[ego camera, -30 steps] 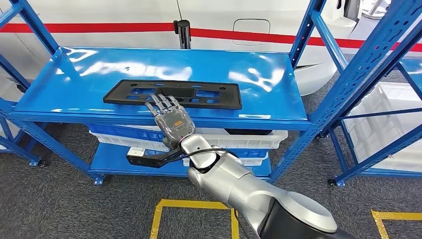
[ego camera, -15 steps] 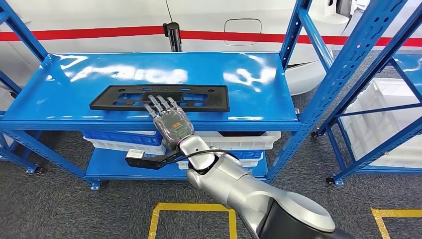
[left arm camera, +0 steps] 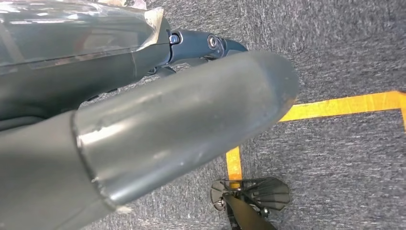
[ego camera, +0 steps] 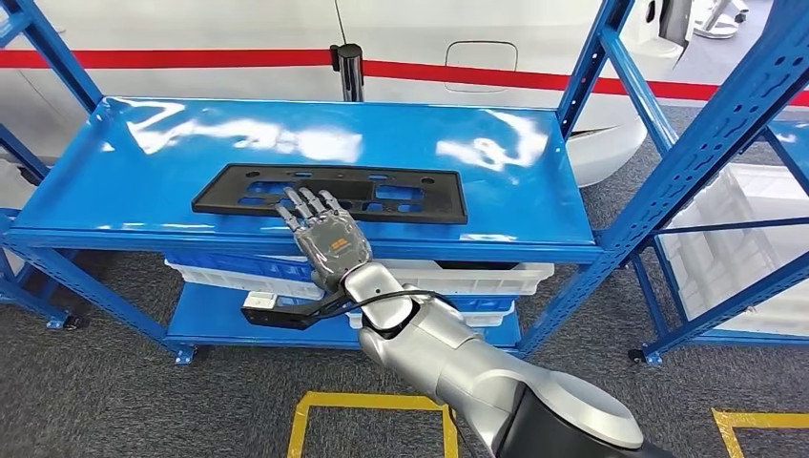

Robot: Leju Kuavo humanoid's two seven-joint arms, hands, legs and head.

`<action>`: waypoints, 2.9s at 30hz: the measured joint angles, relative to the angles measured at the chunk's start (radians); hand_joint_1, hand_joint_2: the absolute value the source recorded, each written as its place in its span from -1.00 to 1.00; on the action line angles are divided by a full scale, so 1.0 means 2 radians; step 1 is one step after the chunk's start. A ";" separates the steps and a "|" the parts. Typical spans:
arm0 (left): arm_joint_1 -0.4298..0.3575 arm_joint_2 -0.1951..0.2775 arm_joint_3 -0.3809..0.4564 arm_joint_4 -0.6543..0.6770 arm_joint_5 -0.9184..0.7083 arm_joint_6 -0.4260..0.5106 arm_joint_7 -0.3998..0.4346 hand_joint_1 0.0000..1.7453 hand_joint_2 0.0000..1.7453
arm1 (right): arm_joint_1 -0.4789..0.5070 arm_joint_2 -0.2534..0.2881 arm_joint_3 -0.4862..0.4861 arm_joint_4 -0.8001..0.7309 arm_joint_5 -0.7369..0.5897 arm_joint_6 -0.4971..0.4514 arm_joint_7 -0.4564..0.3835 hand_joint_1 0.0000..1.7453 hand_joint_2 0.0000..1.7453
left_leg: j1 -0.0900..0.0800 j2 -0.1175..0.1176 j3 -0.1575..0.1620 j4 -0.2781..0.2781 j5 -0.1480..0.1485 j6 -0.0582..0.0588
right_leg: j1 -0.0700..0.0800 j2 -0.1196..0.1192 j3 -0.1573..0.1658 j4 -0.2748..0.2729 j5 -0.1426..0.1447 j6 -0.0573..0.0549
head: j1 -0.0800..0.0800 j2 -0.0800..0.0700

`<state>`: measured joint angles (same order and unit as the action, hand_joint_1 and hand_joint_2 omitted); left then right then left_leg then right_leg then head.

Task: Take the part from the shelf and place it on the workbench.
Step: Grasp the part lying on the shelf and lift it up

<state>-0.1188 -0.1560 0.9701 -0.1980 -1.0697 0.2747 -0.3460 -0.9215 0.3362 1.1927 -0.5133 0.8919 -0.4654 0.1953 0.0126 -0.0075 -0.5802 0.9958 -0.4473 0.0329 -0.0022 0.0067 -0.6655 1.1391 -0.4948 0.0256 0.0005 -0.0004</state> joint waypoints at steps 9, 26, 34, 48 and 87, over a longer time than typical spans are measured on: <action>0.000 0.000 0.000 0.000 0.000 0.000 0.000 -1.00 -1.00 | -0.001 0.001 -0.003 -0.002 0.002 0.000 0.001 -1.00 1.00 | 0.002 0.001 -0.025 0.063 -0.042 -0.023 | -0.005 0.000 0.042 -0.077 0.029 -0.021 | -0.003 0.000; 0.001 0.001 0.000 0.000 0.001 0.002 0.002 -1.00 -1.00 | 0.005 0.000 -0.004 -0.002 0.006 0.002 0.001 -1.00 1.00 | 0.005 0.002 -0.003 -0.002 0.004 -0.001 | 0.000 0.001 -0.018 0.056 -0.036 -0.012 | -0.001 0.000; 0.001 0.000 0.000 0.000 0.001 0.003 0.004 -1.00 -1.00 | 0.008 0.000 -0.006 -0.002 0.009 0.002 0.002 -1.00 1.00 | -0.001 -0.001 0.008 -0.001 -0.009 -0.010 | 0.002 -0.001 0.031 -0.070 0.031 -0.006 | -0.001 0.000; -0.001 0.000 0.000 0.000 -0.001 0.006 0.009 -1.00 -1.00 | 0.009 0.001 -0.008 0.001 0.015 0.001 0.003 -1.00 1.00 | 0.007 0.002 -0.015 0.011 0.009 -0.026 | 0.000 0.004 0.055 -0.075 0.016 -0.018 | -0.003 0.000; -0.002 -0.002 0.000 0.000 -0.010 0.015 0.009 -1.00 -1.00 | -0.003 0.000 -0.037 0.048 0.006 0.037 0.038 -1.00 1.00 | 0.002 0.001 -0.008 0.001 0.007 -0.016 | 0.001 0.003 0.054 -0.075 0.014 -0.015 | -0.003 0.000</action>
<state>-0.1220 -0.1598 0.9701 -0.1980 -1.0895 0.3052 -0.3286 -0.9271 0.3365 1.1180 -0.4164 0.9033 -0.3921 0.2705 0.0171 -0.0052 -0.5968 0.9980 -0.4339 0.0014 0.0003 0.0121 -0.5583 0.9895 -0.4667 -0.0036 -0.0052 -0.0004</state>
